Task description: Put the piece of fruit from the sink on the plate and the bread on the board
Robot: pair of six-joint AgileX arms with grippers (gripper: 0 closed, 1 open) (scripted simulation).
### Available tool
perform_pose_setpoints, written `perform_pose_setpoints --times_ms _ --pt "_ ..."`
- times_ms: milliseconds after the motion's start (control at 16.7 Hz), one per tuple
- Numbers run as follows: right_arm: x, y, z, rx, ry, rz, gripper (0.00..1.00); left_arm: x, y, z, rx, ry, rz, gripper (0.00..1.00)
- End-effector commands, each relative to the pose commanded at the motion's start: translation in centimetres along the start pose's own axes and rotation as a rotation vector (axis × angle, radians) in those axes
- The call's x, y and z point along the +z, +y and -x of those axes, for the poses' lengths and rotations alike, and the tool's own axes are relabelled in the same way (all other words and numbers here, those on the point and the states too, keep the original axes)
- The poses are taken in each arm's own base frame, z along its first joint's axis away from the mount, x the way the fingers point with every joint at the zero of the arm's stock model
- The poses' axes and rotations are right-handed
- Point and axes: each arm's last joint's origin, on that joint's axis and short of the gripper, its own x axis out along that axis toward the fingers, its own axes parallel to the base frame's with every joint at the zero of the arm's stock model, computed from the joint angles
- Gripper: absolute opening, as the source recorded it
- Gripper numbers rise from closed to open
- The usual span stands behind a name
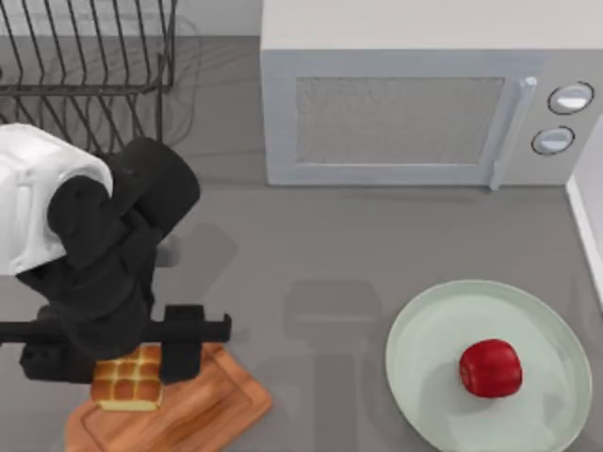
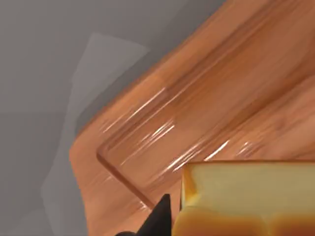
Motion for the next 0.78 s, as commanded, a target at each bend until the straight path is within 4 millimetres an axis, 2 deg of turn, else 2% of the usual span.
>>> perform_pose_setpoints --times_ms 180,780 --pt "0.0 0.0 0.0 0.0 0.0 0.0 1.0 -0.92 -0.65 -0.13 -0.005 -0.008 0.0 0.0" --pt "0.0 0.0 0.0 0.0 0.0 0.0 1.0 -0.67 -0.74 -0.78 -0.018 -0.027 0.001 0.0"
